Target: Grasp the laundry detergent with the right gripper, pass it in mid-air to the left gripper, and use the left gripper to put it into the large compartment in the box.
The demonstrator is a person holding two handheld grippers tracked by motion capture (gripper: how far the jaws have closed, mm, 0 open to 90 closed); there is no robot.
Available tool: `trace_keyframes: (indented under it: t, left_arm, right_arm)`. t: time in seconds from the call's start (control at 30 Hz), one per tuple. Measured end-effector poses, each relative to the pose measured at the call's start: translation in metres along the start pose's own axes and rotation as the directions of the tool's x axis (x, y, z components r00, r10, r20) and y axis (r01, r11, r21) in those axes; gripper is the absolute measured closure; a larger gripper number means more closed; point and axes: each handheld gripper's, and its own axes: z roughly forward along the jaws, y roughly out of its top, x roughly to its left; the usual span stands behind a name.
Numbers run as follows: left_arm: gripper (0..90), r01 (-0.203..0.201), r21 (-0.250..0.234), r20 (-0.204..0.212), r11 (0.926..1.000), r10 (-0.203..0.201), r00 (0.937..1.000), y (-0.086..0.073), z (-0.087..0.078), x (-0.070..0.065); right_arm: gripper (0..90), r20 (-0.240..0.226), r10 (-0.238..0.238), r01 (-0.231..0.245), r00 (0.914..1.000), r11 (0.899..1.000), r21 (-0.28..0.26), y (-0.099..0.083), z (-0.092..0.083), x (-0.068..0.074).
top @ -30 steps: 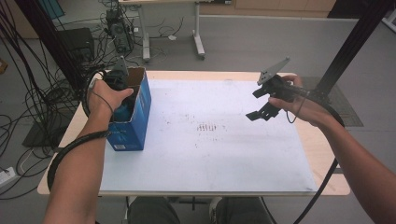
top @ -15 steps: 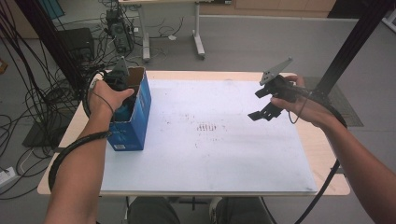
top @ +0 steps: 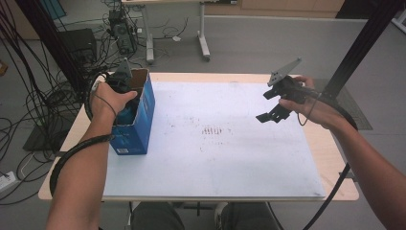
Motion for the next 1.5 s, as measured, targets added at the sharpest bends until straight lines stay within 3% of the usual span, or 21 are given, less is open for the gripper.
trace_keyframes:
  t: [1.5]
  left_arm:
    - [37.4, -0.005, -0.002, -0.001, 1.0, 0.005, 1.0, -0.0003, 0.0, -0.0002]
  right_arm:
    - [4.5, 0.018, -0.005, 0.005, 0.9998, 1.0, 0.028, 0.0018, -0.0079, -0.0057]
